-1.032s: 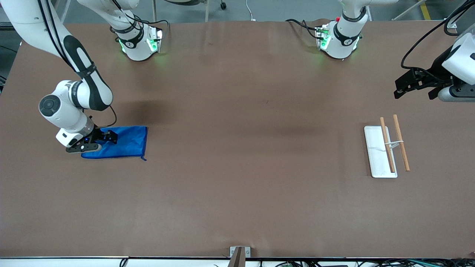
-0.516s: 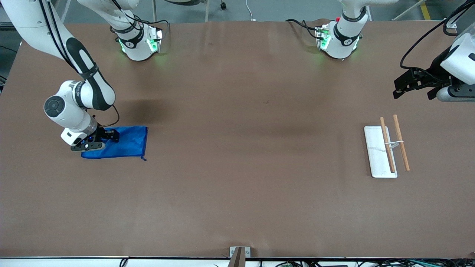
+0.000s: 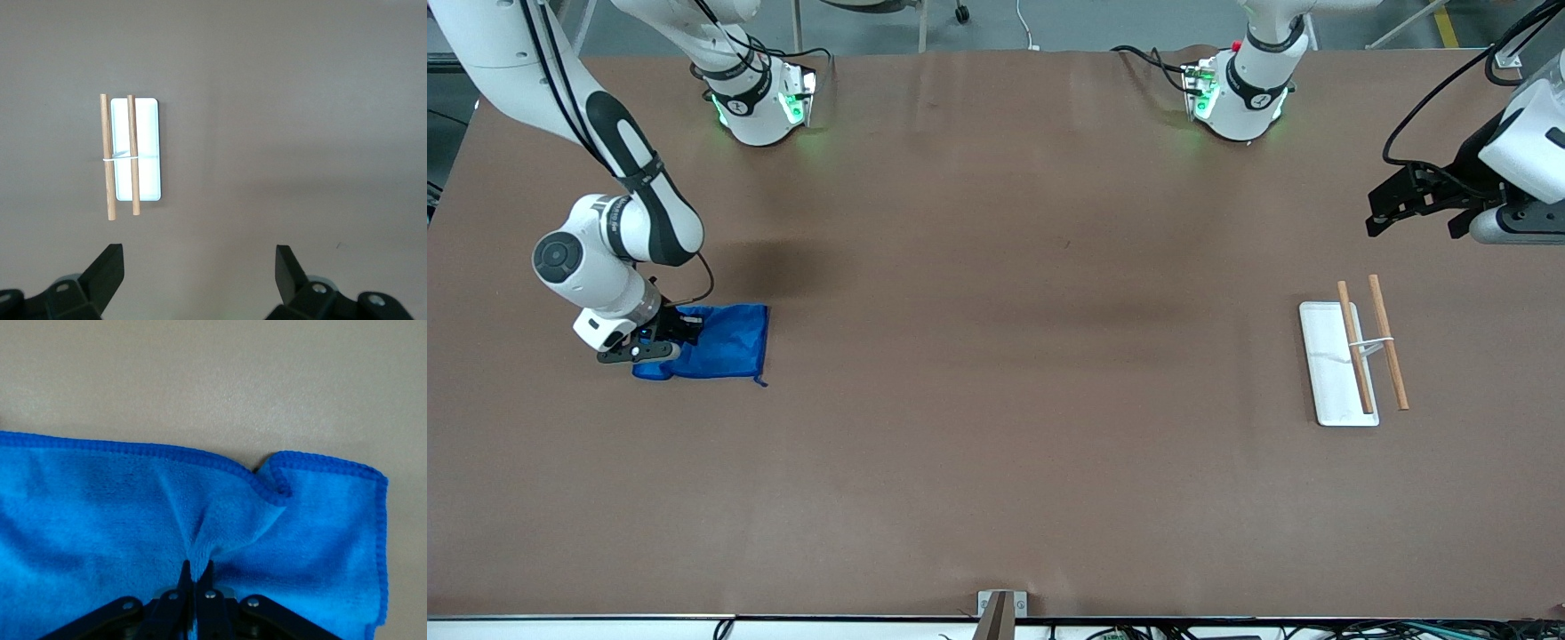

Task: Right arm passes towel to left arm to hang
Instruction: 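Pinch the middle of the blue towel with the right gripper, then lift the towel with the right gripper while the left gripper approaches, then grasp the towel edge with the left gripper beside the right gripper, then open the right gripper while the left gripper pulls the towel away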

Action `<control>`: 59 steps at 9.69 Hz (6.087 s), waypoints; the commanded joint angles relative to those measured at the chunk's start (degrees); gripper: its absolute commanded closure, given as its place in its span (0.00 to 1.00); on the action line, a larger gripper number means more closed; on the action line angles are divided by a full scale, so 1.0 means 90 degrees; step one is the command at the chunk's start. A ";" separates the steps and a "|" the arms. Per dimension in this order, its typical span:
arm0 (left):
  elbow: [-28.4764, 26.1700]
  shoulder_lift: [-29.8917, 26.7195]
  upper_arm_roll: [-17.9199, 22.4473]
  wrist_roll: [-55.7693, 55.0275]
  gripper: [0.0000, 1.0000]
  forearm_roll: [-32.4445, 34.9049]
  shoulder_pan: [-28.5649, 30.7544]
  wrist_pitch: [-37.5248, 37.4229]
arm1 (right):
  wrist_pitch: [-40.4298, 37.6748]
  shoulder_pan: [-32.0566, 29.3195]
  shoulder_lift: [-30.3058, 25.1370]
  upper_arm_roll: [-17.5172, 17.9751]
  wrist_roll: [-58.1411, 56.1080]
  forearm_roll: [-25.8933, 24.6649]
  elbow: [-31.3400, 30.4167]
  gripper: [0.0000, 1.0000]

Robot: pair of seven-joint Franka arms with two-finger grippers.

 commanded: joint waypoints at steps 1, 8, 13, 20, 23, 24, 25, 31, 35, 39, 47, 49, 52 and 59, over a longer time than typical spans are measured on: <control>0.0328 0.0527 -0.0002 -0.0075 0.00 -0.0085 -0.0037 0.0022 | -0.1911 0.0109 -0.0598 0.0045 0.0193 -0.0021 0.0695 1.00; 0.0380 0.0599 -0.0489 0.0325 0.00 -0.0678 0.0031 -0.0278 | -0.4060 0.0159 -0.1508 0.1604 0.0506 0.1534 0.1618 1.00; -0.0282 0.0628 -0.0529 0.0784 0.00 -0.3705 0.0022 -0.0622 | -0.3701 0.0188 -0.1518 0.2611 0.0496 0.5012 0.1686 1.00; -0.3085 0.0667 -0.0996 0.2706 0.00 -0.7067 -0.0008 0.0302 | -0.2423 0.0237 -0.1373 0.4681 0.0506 0.9378 0.2144 1.00; -0.4071 0.0560 -0.1388 0.3350 0.00 -0.8236 0.0021 0.1056 | -0.2273 0.0354 -0.1313 0.4937 0.0477 1.0348 0.2330 1.00; -0.4228 0.0569 -0.1389 0.3498 0.00 -0.8424 0.0021 0.1057 | -0.2148 0.0412 -0.1313 0.4947 0.0486 1.0360 0.2369 1.00; -0.4346 0.0569 -0.1389 0.3644 0.03 -0.8725 0.0031 0.1057 | -0.2021 0.0510 -0.1303 0.4957 0.0496 1.0399 0.2370 1.00; -0.4669 0.0647 -0.1389 0.4281 0.16 -0.9771 -0.0008 0.1087 | -0.1883 0.0520 -0.1313 0.5074 0.0438 1.0506 0.2370 1.00; -0.4786 0.0901 -0.1837 0.4651 0.18 -1.0201 -0.0028 0.1778 | -0.1873 0.0530 -0.1313 0.5084 0.0428 1.0506 0.2370 1.00; -0.4757 0.0902 -0.1897 0.4846 0.53 -1.0553 0.0041 0.1897 | -0.1873 0.0530 -0.1313 0.5084 0.0438 1.0506 0.2370 1.00; -0.4533 0.0853 -0.1858 0.5316 1.00 -1.0799 0.0197 0.2112 | -0.1883 0.0520 -0.1313 0.5084 0.0437 1.0506 0.2370 1.00; -0.4464 0.0843 -0.1838 0.5306 1.00 -1.0740 0.0207 0.2122 | -0.1883 0.0453 -0.1323 0.5074 0.0496 1.0439 0.2331 0.90; -0.4464 0.0571 -0.1828 0.5277 1.00 -1.0585 0.0197 0.2841 | -0.1892 0.0161 -0.1391 0.5026 0.0651 0.9759 0.2194 0.00; -0.4006 -0.0210 -0.0640 0.3969 1.00 -0.6147 0.0422 0.2495 | -0.2857 -0.0222 -0.2113 0.3681 0.2602 0.3397 0.2243 0.00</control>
